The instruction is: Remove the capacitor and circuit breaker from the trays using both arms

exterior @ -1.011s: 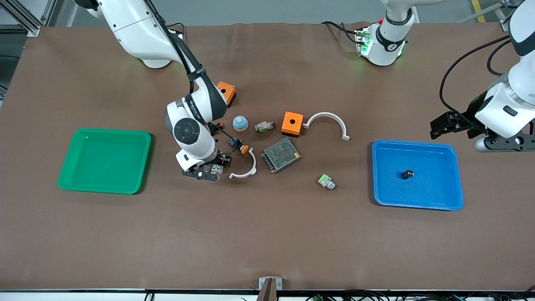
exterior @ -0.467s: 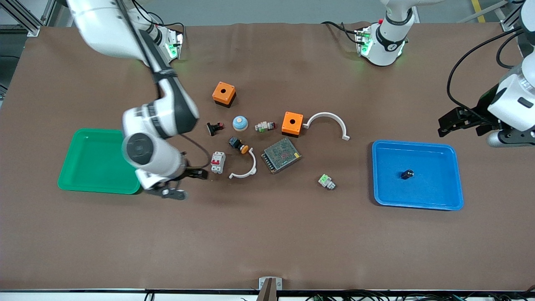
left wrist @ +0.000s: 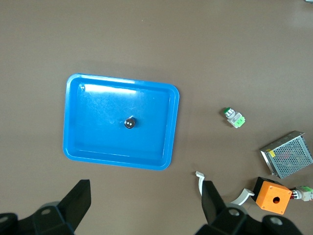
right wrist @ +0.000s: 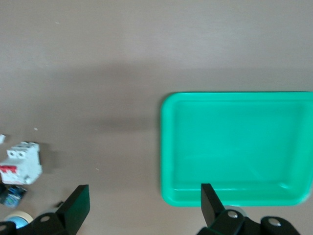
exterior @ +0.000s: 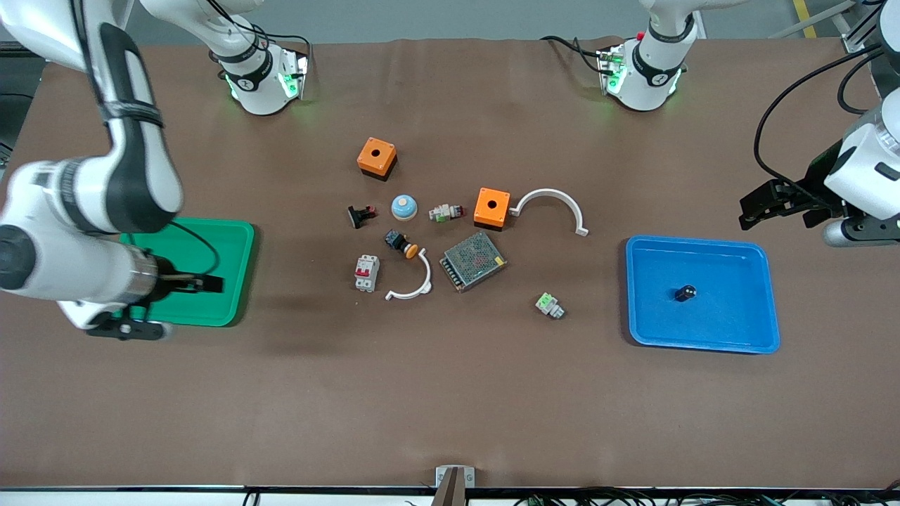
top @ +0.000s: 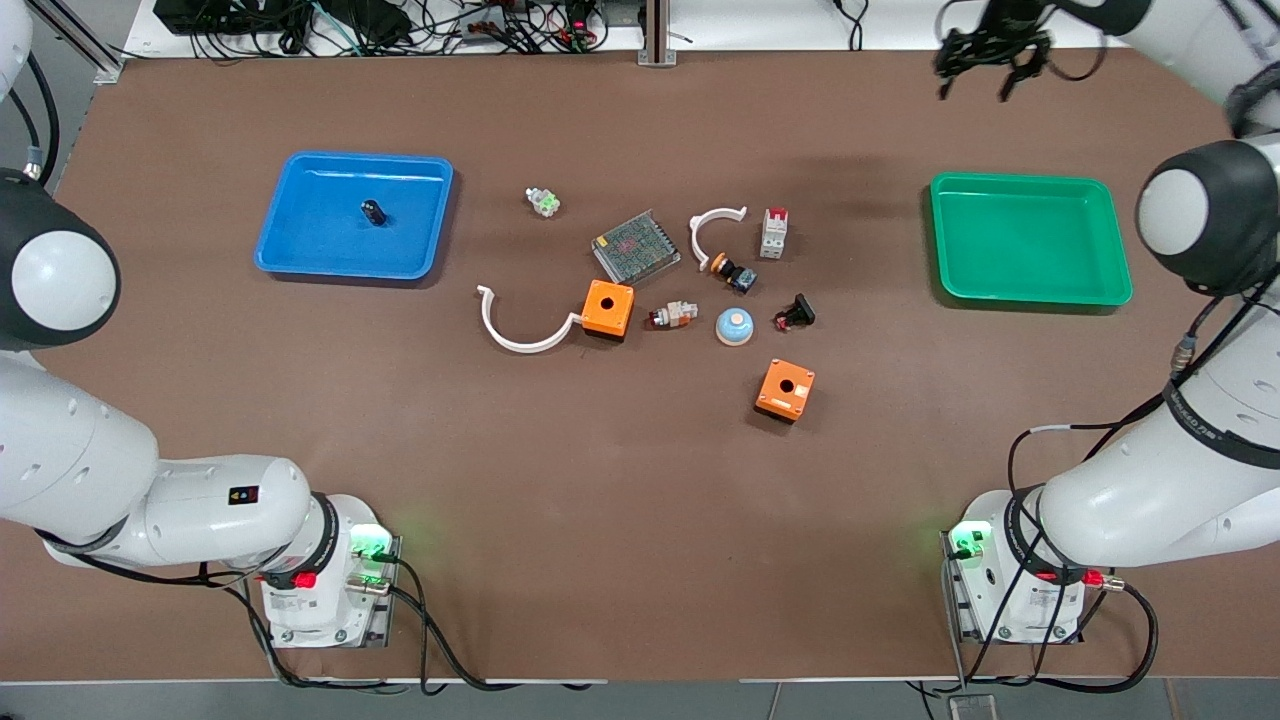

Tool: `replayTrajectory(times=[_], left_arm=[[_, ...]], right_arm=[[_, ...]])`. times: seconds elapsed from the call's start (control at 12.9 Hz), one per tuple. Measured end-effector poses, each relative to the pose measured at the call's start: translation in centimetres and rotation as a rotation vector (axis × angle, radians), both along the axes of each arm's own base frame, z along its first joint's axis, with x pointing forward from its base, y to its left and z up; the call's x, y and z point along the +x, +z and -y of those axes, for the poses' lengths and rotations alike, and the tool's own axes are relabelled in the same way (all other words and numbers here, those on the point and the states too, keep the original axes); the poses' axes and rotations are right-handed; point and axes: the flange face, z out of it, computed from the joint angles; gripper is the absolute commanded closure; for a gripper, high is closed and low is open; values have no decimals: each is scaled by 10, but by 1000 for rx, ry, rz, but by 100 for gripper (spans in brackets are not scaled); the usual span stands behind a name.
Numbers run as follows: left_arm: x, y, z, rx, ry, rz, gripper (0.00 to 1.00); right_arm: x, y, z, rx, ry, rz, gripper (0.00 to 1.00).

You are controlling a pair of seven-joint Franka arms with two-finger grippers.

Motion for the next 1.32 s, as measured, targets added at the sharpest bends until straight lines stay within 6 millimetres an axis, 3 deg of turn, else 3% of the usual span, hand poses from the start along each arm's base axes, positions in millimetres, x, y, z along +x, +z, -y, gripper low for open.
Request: replayTrajectory(times=[0.39, 0.54, 0.93, 1.32], left_arm=[[-7, 14, 0, 2, 0, 22, 0], [-7, 14, 0, 2, 0, 20, 0], [-12, 15, 0, 6, 0, -2, 0], [-38, 27, 2, 25, -2, -47, 0]], right_arm=[[-8, 86, 53, -41, -28, 20, 0], [-7, 106, 64, -43, -46, 49, 0], [-12, 106, 60, -31, -42, 13, 0], [-23, 116, 73, 4, -58, 16, 0]])
